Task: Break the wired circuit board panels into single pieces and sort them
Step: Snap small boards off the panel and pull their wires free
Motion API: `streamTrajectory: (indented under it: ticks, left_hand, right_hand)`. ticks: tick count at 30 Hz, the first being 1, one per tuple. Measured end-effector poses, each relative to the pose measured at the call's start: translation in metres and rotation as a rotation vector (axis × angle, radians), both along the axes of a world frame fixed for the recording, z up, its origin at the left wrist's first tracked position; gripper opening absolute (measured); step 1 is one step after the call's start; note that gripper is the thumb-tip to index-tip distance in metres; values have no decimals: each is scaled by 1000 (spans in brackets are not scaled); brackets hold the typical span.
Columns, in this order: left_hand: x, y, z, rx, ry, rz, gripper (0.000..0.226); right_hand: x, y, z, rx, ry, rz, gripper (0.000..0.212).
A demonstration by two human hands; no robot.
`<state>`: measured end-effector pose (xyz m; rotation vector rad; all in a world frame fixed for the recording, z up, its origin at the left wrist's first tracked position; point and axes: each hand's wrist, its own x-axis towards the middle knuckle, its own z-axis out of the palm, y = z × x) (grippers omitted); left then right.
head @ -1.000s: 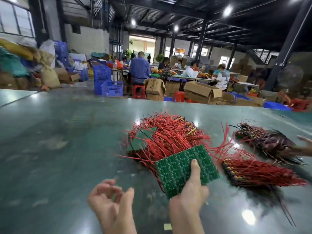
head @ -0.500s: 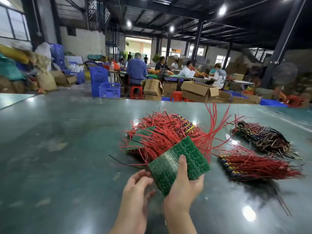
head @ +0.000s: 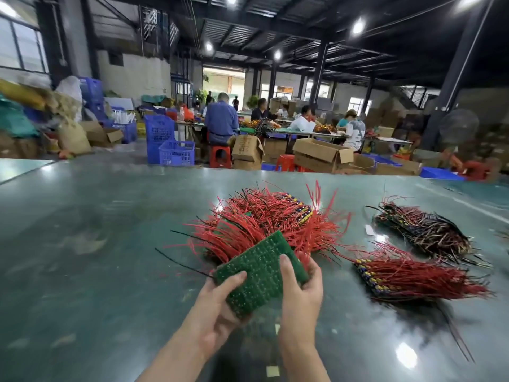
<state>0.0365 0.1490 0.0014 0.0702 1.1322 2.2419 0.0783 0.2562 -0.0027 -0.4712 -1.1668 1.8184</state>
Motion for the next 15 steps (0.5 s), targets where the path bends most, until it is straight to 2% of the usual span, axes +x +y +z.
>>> streamTrajectory:
  ticks: [2, 6, 11, 15]
  left_hand:
    - [-8, 0, -4, -23, 47, 82, 51]
    - [-17, 1, -10, -46, 154, 97, 57]
    - [-23, 3, -17, -234, 469, 102, 53]
    - [-30, 4, -30, -235, 569, 176, 52]
  right_hand:
    - [4, 18, 4, 75, -40, 88, 30]
    - [4, 41, 12, 247, -220, 297, 21]
    - [-4, 49, 8, 323, -274, 421, 46]
    - [-8, 47, -1, 434, -343, 506, 29]
